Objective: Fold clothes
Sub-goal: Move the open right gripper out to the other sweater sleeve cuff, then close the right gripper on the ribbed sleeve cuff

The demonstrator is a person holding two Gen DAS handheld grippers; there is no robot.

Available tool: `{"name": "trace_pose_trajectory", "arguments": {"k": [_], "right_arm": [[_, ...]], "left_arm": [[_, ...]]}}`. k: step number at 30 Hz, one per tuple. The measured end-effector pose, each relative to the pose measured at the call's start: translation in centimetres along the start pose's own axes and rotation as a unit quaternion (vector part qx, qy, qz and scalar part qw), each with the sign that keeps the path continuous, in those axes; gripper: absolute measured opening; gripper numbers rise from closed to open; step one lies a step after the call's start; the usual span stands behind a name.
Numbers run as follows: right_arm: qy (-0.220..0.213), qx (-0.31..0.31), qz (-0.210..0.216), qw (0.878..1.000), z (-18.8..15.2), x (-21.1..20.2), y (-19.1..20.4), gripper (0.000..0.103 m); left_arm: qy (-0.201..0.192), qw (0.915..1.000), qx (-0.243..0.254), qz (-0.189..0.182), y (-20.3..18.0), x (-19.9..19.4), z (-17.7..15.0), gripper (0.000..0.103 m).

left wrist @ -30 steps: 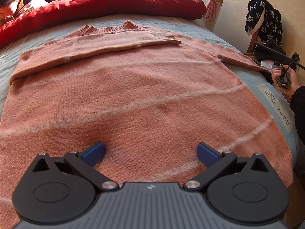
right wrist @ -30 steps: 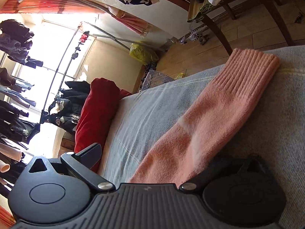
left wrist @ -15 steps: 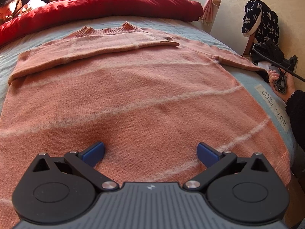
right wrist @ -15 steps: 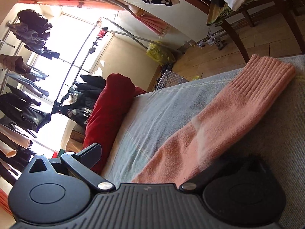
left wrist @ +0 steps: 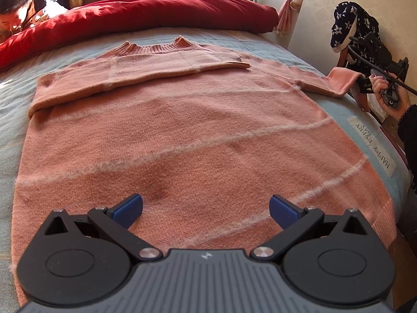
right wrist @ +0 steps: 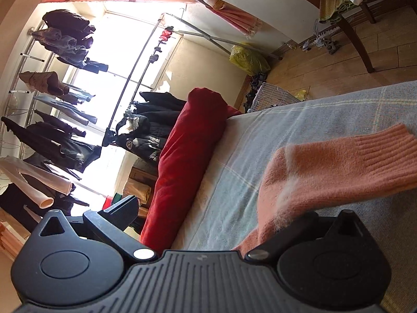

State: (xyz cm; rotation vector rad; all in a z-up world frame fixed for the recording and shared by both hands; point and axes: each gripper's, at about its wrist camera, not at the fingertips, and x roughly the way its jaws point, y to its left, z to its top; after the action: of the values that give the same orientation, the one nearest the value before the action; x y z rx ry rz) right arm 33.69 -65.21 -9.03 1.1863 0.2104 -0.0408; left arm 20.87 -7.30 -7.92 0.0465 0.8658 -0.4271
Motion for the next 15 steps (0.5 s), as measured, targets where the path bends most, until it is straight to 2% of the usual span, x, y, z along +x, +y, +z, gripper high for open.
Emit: {"name": "trace_pose_trajectory", "arguments": {"k": [4,11,15], "right_arm": [[0.013,0.000,0.009,1.000,-1.3,0.7,1.8,0.103],[0.036,-0.002,0.010,0.999,-4.2,2.4,4.9,0.103],[0.053,-0.007,0.008,0.999,-5.8,3.8,6.7,0.103]], "left_arm": [[-0.003,0.9998,0.017,0.009,0.5,-1.0,-0.1,0.102],[-0.011,0.9999,0.007,-0.007,2.1,-2.7,-1.2,0.102],[-0.005,0.9989,0.041,-0.019,1.9,-3.1,-1.7,0.102]]}}
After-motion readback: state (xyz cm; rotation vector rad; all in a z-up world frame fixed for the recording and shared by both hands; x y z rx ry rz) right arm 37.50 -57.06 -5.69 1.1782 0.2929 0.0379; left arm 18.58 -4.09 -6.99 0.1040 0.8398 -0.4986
